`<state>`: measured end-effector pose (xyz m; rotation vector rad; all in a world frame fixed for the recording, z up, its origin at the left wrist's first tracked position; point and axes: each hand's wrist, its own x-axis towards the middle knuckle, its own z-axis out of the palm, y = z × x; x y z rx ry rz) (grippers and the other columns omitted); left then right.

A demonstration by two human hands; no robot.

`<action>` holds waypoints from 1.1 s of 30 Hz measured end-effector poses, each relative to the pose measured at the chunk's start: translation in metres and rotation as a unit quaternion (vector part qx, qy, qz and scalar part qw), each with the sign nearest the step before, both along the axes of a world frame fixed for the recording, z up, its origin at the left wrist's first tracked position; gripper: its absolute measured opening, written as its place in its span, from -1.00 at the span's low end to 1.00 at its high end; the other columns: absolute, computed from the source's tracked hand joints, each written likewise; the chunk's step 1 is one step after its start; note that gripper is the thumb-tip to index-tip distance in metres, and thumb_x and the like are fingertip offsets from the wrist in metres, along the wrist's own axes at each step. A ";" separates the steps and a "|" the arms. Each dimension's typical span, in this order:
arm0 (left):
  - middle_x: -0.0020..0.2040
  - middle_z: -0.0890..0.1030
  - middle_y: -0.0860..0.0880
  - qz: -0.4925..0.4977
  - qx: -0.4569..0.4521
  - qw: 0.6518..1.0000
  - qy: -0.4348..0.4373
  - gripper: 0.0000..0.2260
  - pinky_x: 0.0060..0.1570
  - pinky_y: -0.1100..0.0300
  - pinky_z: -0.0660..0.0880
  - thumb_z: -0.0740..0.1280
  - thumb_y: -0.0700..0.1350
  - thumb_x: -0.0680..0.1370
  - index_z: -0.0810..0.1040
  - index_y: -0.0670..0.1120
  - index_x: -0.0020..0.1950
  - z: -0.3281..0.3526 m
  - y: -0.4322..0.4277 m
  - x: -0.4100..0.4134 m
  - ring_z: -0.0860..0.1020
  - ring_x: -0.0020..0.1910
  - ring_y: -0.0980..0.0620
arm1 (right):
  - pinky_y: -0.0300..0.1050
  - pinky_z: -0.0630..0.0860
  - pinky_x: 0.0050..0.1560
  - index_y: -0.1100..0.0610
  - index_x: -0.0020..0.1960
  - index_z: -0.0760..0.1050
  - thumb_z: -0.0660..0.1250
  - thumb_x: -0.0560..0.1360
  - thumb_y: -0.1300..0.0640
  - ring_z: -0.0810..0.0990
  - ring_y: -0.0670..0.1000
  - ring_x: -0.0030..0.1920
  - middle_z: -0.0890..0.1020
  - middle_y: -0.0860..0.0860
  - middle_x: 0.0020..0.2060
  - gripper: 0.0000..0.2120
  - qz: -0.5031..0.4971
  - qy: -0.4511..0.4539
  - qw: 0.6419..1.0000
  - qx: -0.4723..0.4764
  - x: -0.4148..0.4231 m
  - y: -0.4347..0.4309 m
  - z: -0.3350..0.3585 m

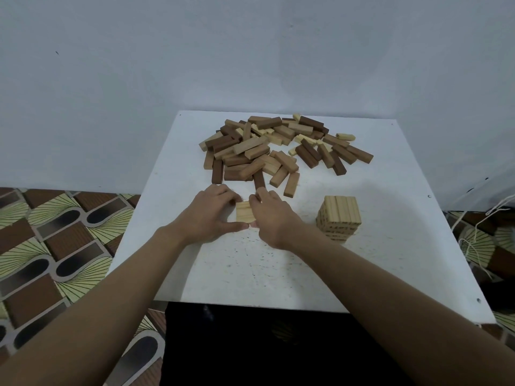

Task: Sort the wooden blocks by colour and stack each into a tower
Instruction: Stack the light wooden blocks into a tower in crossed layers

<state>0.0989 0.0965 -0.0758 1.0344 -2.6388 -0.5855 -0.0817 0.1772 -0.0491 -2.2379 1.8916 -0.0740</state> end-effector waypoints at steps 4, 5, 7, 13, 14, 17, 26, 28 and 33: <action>0.08 0.51 0.09 -0.006 -0.048 0.999 -0.016 -0.44 0.05 0.07 0.45 0.29 0.39 0.47 0.56 -0.02 0.23 -0.004 0.003 0.001 0.39 0.04 0.10 | -0.04 0.33 -0.01 0.19 0.40 0.28 0.32 0.59 0.10 0.37 0.10 0.19 0.34 0.12 0.28 -0.55 0.009 0.017 1.000 -0.009 -0.002 0.004 -0.001; 0.09 0.51 0.08 -0.001 -0.051 0.999 -0.017 -0.44 0.05 0.05 0.46 0.28 0.39 0.48 0.55 -0.03 0.24 -0.007 0.005 0.003 0.39 0.05 0.09 | -0.04 0.31 -0.01 0.19 0.40 0.27 0.32 0.59 0.11 0.36 0.10 0.19 0.34 0.12 0.28 -0.56 0.011 0.021 1.000 -0.011 -0.001 0.005 -0.002; 0.10 0.51 0.06 0.009 -0.050 0.999 -0.015 -0.43 0.06 0.01 0.46 0.26 0.38 0.50 0.54 -0.04 0.26 -0.008 0.010 0.004 0.40 0.07 0.07 | -0.02 0.31 0.01 0.18 0.41 0.26 0.31 0.59 0.13 0.35 0.11 0.21 0.34 0.12 0.30 -0.55 0.010 0.024 1.000 -0.013 0.000 0.007 -0.002; 0.09 0.48 0.10 0.032 0.017 0.997 0.063 -0.49 0.08 0.09 0.42 0.34 0.34 0.49 0.53 0.00 0.24 0.010 0.018 0.009 0.47 0.05 0.12 | 0.01 0.34 0.10 0.20 0.39 0.30 0.31 0.55 0.13 0.30 0.13 0.25 0.36 0.12 0.28 -0.55 0.025 0.074 0.995 -0.057 0.005 0.006 0.021; 0.08 0.47 0.10 0.030 0.016 0.996 0.081 -0.52 0.13 0.13 0.39 0.35 0.31 0.49 0.53 0.01 0.25 0.017 0.018 0.010 0.45 0.09 0.17 | 0.02 0.35 0.16 0.21 0.39 0.30 0.30 0.54 0.13 0.29 0.13 0.27 0.36 0.13 0.29 -0.54 0.030 0.076 0.994 -0.071 0.004 0.006 0.030; 0.07 0.46 0.14 0.025 0.008 0.993 0.112 -0.58 0.20 0.29 0.24 0.40 0.27 0.51 0.50 0.08 0.26 0.046 0.016 0.009 0.42 0.13 0.29 | 0.05 0.33 0.27 0.18 0.39 0.32 0.29 0.58 0.05 0.28 0.12 0.30 0.36 0.11 0.31 -0.57 0.037 0.052 0.992 -0.106 -0.002 0.003 0.061; 0.22 0.43 0.42 -0.043 -0.034 0.993 0.104 -0.60 0.30 0.15 0.09 0.34 0.40 0.46 0.49 0.28 0.22 0.110 0.024 -0.048 0.37 0.24 0.35 | -0.20 0.17 0.20 -0.01 0.45 0.34 0.30 0.56 -0.20 0.22 -0.09 0.27 0.38 -0.09 0.28 -0.47 0.026 -0.134 0.989 -0.051 -0.086 0.031 0.108; 0.28 0.51 0.22 -0.055 -0.023 0.992 0.110 -0.61 0.33 0.25 0.08 0.35 0.42 0.46 0.48 0.31 0.20 0.112 0.028 -0.066 0.38 0.28 0.26 | -0.17 0.21 0.26 -0.07 0.42 0.36 0.33 0.53 -0.22 0.23 -0.12 0.29 0.39 -0.13 0.29 -0.48 0.010 -0.174 0.984 -0.038 -0.107 0.038 0.107; 0.09 0.49 0.24 -0.045 0.009 0.993 0.105 -0.49 0.27 -0.18 0.30 0.30 0.49 0.40 0.53 0.22 0.20 0.102 0.037 -0.108 0.44 0.17 0.17 | -0.08 0.24 0.34 -0.15 0.35 0.42 0.32 0.46 -0.33 0.21 -0.12 0.38 0.40 -0.20 0.30 -0.48 -0.018 -0.195 0.980 -0.022 -0.151 0.054 0.101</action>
